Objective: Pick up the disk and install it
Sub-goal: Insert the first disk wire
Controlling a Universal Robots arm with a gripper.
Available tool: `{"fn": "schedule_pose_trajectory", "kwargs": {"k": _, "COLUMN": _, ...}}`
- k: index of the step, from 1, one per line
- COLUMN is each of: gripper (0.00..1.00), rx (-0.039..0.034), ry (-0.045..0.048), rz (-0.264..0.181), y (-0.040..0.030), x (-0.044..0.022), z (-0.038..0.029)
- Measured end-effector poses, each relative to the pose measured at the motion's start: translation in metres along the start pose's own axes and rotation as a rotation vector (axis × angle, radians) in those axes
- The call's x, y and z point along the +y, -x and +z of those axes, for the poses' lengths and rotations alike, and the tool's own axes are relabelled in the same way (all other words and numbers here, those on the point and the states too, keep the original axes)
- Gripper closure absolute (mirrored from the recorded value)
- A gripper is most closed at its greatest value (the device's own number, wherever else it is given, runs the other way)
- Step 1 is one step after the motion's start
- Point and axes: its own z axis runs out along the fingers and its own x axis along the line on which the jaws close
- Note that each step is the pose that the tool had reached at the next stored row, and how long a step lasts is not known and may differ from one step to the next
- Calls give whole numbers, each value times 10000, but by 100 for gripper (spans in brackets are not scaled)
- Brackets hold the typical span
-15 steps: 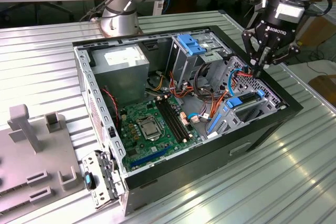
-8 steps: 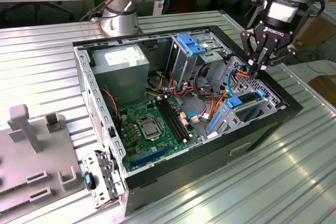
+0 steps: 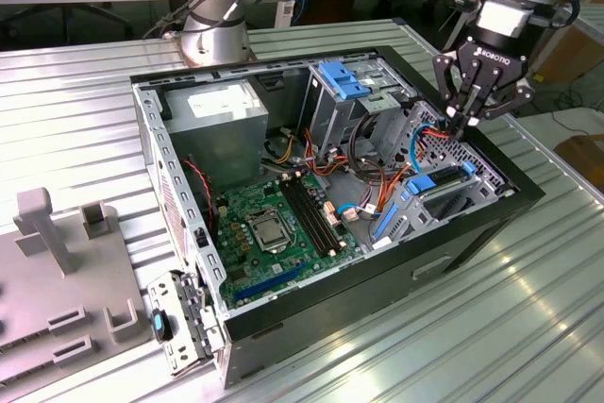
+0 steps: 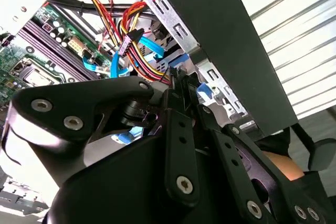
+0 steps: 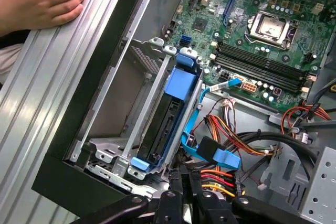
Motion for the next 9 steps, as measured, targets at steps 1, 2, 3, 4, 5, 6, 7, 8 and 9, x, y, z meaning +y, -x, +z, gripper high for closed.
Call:
{"fn": "schedule_pose_trajectory", "kwargs": {"k": 1, "gripper": 83, "rx": 29, "ry": 21, "rz": 56, "y": -1, "x": 0, "z": -2}}
{"fn": "schedule_pose_trajectory", "kwargs": {"k": 2, "gripper": 83, "rx": 94, "ry": 67, "rz": 175, "y": -1, "x": 0, "z": -3}}
{"fn": "schedule_pose_trajectory", "kwargs": {"k": 3, "gripper": 83, "rx": 148, "ry": 108, "rz": 289, "y": -1, "x": 0, "z": -4}}
{"fn": "schedule_pose_trajectory", "kwargs": {"k": 4, "gripper": 83, "rx": 175, "ry": 135, "rz": 374, "y": -1, "x": 0, "z": -4}}
{"fn": "schedule_pose_trajectory", "kwargs": {"k": 5, "gripper": 83, "rx": 188, "ry": 151, "rz": 429, "y": -1, "x": 0, "z": -4}}
{"fn": "schedule_pose_trajectory", "kwargs": {"k": 6, "gripper": 83, "rx": 213, "ry": 205, "rz": 634, "y": -2, "x": 0, "z": -6}}
{"fn": "schedule_pose_trajectory", "kwargs": {"k": 7, "gripper": 83, "rx": 209, "ry": 222, "rz": 725, "y": -1, "x": 0, "z": -6}}
{"fn": "schedule_pose_trajectory", "kwargs": {"k": 8, "gripper": 83, "rx": 193, "ry": 239, "rz": 846, "y": -1, "x": 0, "z": -5}}
{"fn": "schedule_pose_trajectory", "kwargs": {"k": 9, "gripper": 83, "rx": 171, "ry": 252, "rz": 1007, "y": -1, "x": -1, "z": -5}}
